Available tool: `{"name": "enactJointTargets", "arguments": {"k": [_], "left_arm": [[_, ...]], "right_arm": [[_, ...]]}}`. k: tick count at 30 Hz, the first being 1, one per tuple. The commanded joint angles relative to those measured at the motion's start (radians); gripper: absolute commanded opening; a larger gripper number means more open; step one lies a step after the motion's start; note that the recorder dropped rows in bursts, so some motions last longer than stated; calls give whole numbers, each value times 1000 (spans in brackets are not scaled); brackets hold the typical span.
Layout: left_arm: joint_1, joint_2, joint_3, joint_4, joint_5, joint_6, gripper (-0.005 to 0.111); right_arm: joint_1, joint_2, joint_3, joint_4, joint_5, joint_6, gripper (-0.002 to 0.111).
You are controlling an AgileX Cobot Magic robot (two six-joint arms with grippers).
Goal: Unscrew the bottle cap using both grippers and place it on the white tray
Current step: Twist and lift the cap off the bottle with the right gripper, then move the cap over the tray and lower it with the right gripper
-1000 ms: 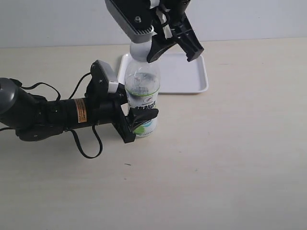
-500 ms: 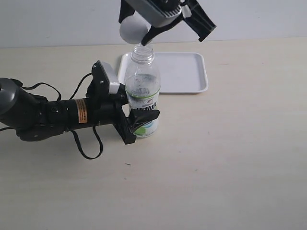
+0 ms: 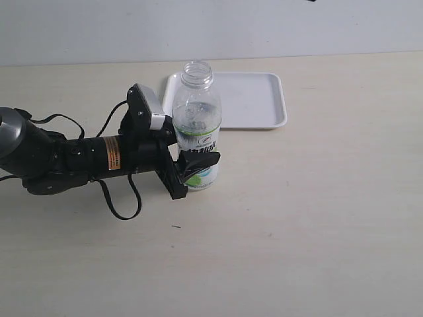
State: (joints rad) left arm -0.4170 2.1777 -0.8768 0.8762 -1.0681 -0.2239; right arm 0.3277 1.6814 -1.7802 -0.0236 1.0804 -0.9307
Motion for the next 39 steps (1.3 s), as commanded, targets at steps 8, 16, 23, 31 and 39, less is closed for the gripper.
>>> {"name": "enactJointTargets", "arguments": {"k": [8,16,23,31,39], "left_arm": [[-2,-6,2,2,-11,8,0],[-2,-6,2,0,-11,8,0],[-2,-6,2,-4,-11,9,0],[-2,-6,2,-4,-11,9,0],[-2,-6,2,-4,-11,9,0]], "right_arm": [[-183,248,-3,241,-235,446,0],[-183,546,-3,233,-431,578,0],[-183,664,-3,233,-519,584,0],[-183,696,-3,233,-534,584,0],[-183,708,-3,233,-537,574,0]]}}
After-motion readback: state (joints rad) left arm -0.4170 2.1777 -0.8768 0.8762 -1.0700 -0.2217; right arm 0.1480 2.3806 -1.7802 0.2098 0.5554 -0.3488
